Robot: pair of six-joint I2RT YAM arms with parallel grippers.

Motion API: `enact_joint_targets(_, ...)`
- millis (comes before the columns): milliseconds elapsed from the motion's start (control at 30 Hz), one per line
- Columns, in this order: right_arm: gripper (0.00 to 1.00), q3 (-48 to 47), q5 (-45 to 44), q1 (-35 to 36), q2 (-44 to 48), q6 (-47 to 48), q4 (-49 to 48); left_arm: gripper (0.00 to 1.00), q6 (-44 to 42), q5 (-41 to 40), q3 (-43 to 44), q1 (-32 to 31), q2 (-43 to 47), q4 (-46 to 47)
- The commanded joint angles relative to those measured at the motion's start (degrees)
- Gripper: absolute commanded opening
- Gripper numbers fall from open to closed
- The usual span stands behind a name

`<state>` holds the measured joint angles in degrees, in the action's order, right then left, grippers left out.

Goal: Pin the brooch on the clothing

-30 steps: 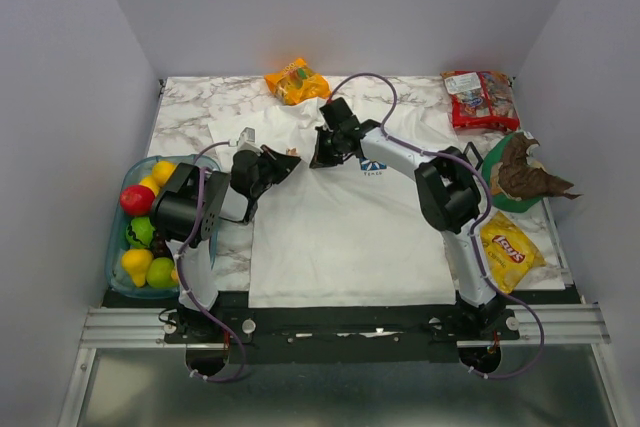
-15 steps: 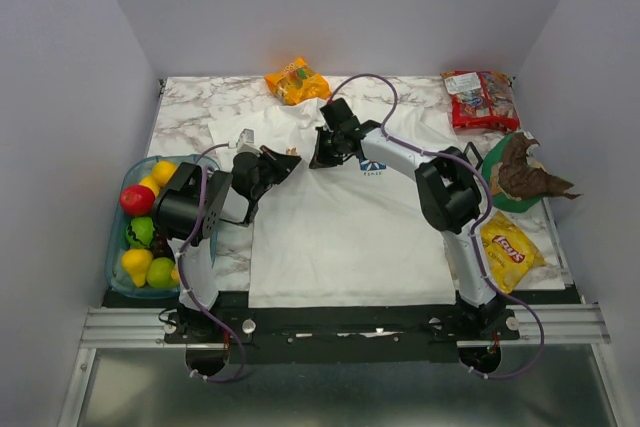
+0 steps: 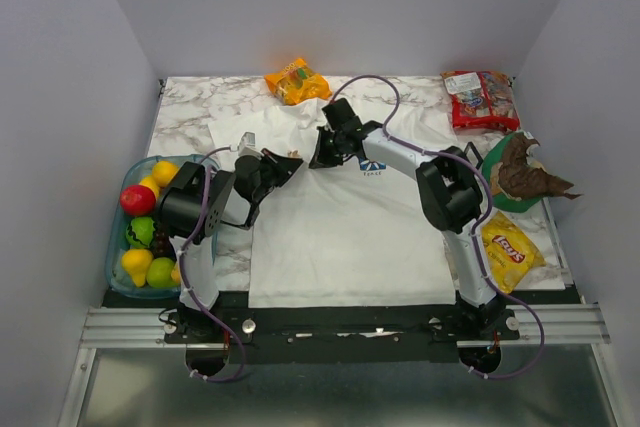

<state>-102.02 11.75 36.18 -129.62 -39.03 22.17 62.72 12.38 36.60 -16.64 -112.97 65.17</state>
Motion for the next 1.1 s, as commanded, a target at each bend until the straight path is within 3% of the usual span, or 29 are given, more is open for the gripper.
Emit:
enact_joint_targets(0,0.01,1.0,2.7,-0.2,2.8,-1.9,-2.7,0.00,0.7,-2.3,-1.3,-0.6,-1.4,3.7)
enact_joint_targets(600,0.01,2.2,4.6,-0.8,3.2,-4.5,-5.4,0.00,1.7,-3.0,-3.6,-1.5,-3.1,5.1)
enact_joint_targets(1067,0.01,2.8,5.6,-0.9,2.5,-4.2,-5.5,0.00,2.1,1.2,-0.8,-1.7,-5.3,8.0)
